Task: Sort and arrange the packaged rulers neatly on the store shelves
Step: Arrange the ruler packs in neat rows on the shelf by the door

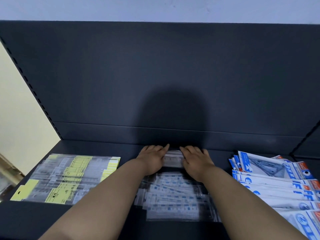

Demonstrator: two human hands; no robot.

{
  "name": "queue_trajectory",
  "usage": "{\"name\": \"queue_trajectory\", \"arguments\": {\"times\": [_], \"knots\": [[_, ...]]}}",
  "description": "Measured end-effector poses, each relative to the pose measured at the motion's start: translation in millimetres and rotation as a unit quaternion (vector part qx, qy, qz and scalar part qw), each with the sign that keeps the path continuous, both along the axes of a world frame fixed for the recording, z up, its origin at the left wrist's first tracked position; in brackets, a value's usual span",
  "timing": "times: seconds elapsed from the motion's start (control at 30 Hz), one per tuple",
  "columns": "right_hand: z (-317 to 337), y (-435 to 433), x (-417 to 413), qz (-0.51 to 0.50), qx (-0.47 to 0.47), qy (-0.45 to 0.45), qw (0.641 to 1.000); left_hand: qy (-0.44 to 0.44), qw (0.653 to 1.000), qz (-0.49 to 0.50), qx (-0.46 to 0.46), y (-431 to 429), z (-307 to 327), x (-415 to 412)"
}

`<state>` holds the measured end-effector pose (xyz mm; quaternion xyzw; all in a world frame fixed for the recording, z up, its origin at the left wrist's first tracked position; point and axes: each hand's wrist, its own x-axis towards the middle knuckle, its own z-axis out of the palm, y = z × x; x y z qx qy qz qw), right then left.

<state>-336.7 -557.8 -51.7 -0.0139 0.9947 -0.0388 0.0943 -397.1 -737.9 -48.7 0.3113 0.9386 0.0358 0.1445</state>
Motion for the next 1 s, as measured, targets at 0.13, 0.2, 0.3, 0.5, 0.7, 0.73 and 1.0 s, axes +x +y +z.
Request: {"name": "queue_trajectory", "arguments": {"times": [0.13,0.2,0.3,0.5,0.7,0.73,1.0], "knots": [[-7,-3,2,-0.008,0.010,-0.023,1.000,0.035,0.999,0.003,-0.009,0,-11,9],[-8,-2,2,-0.001,0.014,-0.031,0.999,0.049,0.999,0.003,-0.015,1,-15,11],[-8,-2,0,0.005,0.015,-0.040,0.999,0.054,0.998,0.004,-0.025,2,-16,12],[-6,0,4,0.025,0.045,-0.012,0.999,0.069,0.997,0.012,-0.024,1,-15,18],[-2,8,22,0.020,-0.031,0.056,0.998,0.090,0.996,-0.001,0.030,-8,-7,27],[0,9,25,0.029,-0.048,0.069,0.996,0.096,0.994,-0.014,0.040,-10,-5,30],[20,5,62,0.065,-0.098,-0.052,0.992,-0.028,0.996,-0.070,0.056,-18,9,68]]}}
